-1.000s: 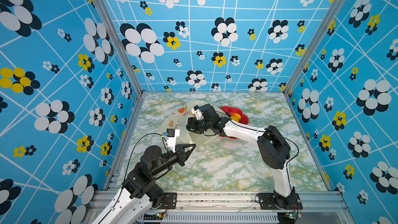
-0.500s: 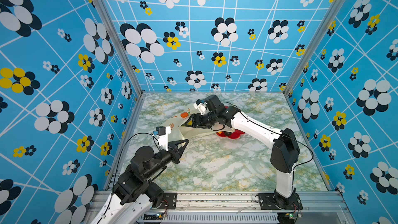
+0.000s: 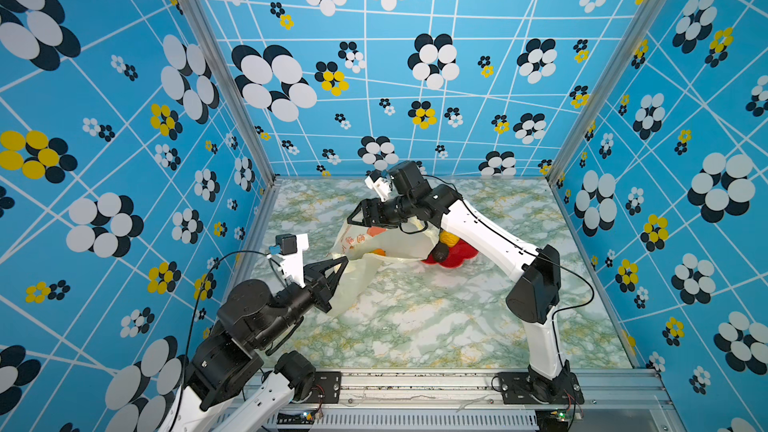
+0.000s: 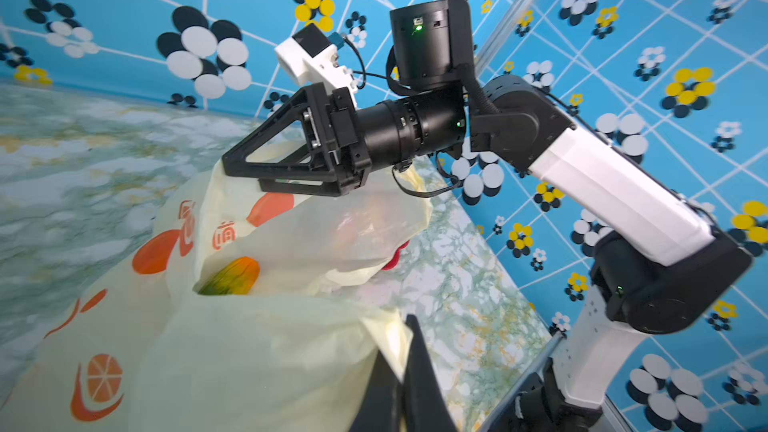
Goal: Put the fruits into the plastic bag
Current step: 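Lift the bag handle with the left gripper while the right gripper moves over the plate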
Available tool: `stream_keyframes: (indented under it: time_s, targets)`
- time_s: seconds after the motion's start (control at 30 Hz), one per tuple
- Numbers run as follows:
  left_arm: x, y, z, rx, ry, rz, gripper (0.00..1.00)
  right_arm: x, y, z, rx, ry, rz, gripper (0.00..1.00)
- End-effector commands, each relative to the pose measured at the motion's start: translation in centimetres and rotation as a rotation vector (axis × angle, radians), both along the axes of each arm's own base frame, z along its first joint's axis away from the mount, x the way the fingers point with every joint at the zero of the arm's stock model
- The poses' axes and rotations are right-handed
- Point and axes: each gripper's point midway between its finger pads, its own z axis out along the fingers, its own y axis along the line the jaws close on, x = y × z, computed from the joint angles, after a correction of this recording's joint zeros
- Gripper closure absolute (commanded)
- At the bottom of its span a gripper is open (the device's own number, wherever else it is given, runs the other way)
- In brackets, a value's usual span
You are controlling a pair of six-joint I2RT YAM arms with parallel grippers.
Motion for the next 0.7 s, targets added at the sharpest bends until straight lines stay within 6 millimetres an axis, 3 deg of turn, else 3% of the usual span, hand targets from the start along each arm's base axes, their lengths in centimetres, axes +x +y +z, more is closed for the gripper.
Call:
stream_keyframes:
  time_s: [0.0, 0.13, 0.27, 0.5, 0.53, 0.67]
  targets:
    - [1.8, 1.3, -3.3, 0.108, 0.076, 0.106, 1.0, 2.5, 0.1, -4.0, -0.011, 0.111, -0.032, 0.14]
    - [3.1, 0.5, -4.1, 0.136, 0.088, 0.094, 1.0, 4.2, 0.5, -5.7, -0.007, 0.146, -0.044, 0.14]
    - [4.1, 0.7, -4.6, 0.135, 0.123, 0.102, 1.0, 3.9, 0.8, -4.9, 0.01, 0.16, -0.018, 0.13]
    - [5.3, 2.7, -3.9, 0.097, 0.141, 0.16, 1.0, 1.0, -0.8, 2.7, 0.103, 0.093, 0.04, 0.11]
    - [5.5, 2.8, -3.8, 0.09, 0.139, 0.158, 1.0, 0.0, -1.3, 5.2, 0.142, 0.071, 0.05, 0.11]
    - [6.1, 3.2, -2.9, 0.081, 0.127, 0.163, 1.0, -2.1, -2.9, 9.6, 0.213, 0.036, 0.059, 0.11]
